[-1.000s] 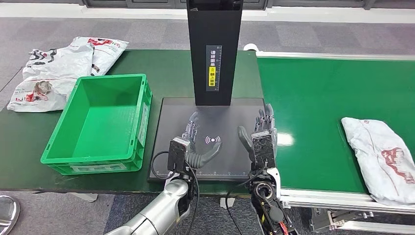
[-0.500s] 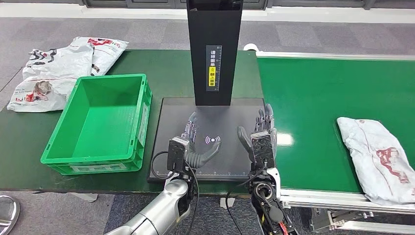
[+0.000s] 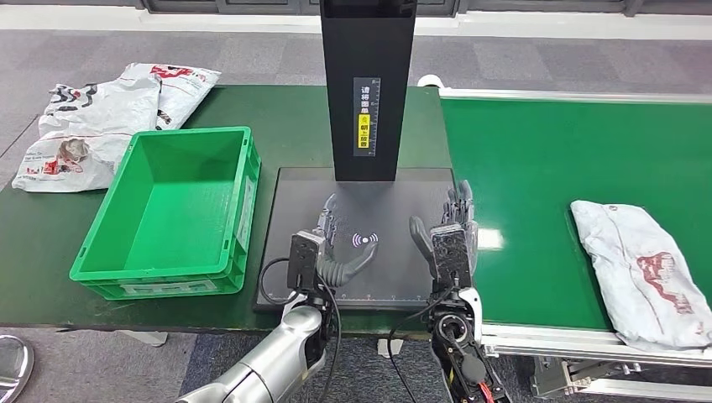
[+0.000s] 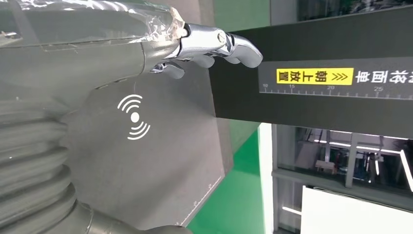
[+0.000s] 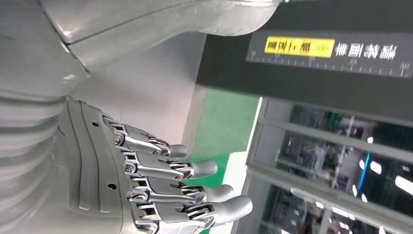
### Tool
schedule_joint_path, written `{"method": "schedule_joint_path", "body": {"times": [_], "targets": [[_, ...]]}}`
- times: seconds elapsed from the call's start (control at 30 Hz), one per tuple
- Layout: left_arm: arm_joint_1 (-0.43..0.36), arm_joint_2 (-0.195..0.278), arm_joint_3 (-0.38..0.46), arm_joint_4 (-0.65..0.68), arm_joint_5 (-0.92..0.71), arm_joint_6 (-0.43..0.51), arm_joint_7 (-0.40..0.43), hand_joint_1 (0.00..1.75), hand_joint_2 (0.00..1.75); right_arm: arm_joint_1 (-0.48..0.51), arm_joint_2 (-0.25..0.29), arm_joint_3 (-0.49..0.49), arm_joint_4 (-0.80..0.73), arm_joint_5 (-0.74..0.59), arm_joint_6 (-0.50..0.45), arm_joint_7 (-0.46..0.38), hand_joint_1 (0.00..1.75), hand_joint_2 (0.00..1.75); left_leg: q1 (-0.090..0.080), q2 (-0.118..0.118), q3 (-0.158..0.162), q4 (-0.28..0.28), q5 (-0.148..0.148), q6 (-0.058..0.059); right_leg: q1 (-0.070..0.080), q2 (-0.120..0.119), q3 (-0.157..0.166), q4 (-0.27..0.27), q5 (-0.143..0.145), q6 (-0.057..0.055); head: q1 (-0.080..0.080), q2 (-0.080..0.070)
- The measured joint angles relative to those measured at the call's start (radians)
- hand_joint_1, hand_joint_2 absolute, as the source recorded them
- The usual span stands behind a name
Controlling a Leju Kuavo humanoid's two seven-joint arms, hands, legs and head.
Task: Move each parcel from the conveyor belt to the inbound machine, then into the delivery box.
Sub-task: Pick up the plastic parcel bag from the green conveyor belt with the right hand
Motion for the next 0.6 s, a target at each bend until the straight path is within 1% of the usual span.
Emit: {"method": "schedule_joint_path", "body": {"times": [0.23,0.33,0.5,0.57,0.6], "targets": [[-0.022,0.008,0.005,0.031,-0.059,-0.022,-0.003,0.0,1.75,-0.04,-0.051,-0.026,0.055,0.071,-0.076,-0.022,0.0,1.75,-0.001,0.0,0.0,0.0,0.0,0.0,-0.001,0.0,0.0,0.0,0.0,0.0,0.0,0.0],[-0.027,0.012,0.021,0.038,-0.091,-0.033,0.003,0.0,1.75,-0.061,-0.076,-0.047,0.084,0.116,-0.114,-0.009,0.0,1.75,-0.001,0.0,0.0,0.0,0.0,0.0,-0.001,0.0,0.0,0.0,0.001,0.001,0.0,0.0],[-0.029,0.015,0.044,0.044,-0.116,-0.048,0.01,0.0,1.75,-0.079,-0.109,-0.075,0.119,0.162,-0.147,0.007,0.0,1.75,-0.001,0.0,0.0,0.0,0.0,0.0,-0.001,0.0,0.0,0.0,0.001,0.001,0.0,0.0],[-0.029,0.015,0.056,0.045,-0.131,-0.058,0.01,0.0,1.75,-0.082,-0.116,-0.088,0.134,0.219,-0.172,0.022,0.0,1.75,-0.001,0.0,0.0,0.0,0.0,0.0,-0.001,0.0,0.0,0.0,0.0,0.001,0.0,0.0],[-0.029,0.015,0.062,0.046,-0.139,-0.063,0.01,0.0,1.75,-0.083,-0.119,-0.101,0.14,0.27,-0.183,0.033,0.0,1.75,-0.001,0.0,0.0,0.0,0.0,0.0,-0.001,0.0,0.0,0.0,0.0,0.001,0.0,0.0]]}}
